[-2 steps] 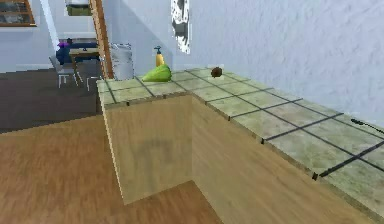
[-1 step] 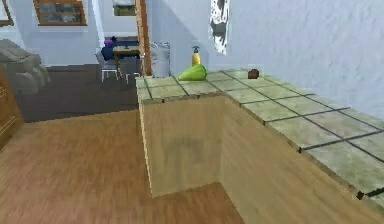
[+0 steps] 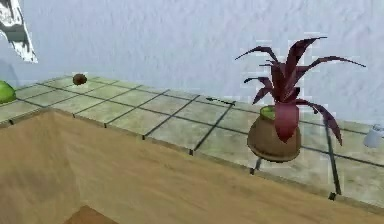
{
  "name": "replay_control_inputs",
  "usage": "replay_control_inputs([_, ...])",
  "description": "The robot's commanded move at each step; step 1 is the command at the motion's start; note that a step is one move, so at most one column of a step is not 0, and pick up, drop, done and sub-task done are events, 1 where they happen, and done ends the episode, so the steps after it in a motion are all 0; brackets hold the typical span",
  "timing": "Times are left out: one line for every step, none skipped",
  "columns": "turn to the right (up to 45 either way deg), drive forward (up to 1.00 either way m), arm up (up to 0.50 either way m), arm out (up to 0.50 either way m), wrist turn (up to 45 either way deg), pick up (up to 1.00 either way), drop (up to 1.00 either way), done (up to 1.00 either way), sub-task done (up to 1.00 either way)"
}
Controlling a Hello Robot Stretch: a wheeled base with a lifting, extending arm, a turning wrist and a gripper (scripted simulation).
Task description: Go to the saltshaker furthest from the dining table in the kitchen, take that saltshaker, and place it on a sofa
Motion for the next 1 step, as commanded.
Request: replay_control_inputs([45.0,0.0,0.0,0.0,0.0,0.0,0.0,0.0,0.0])
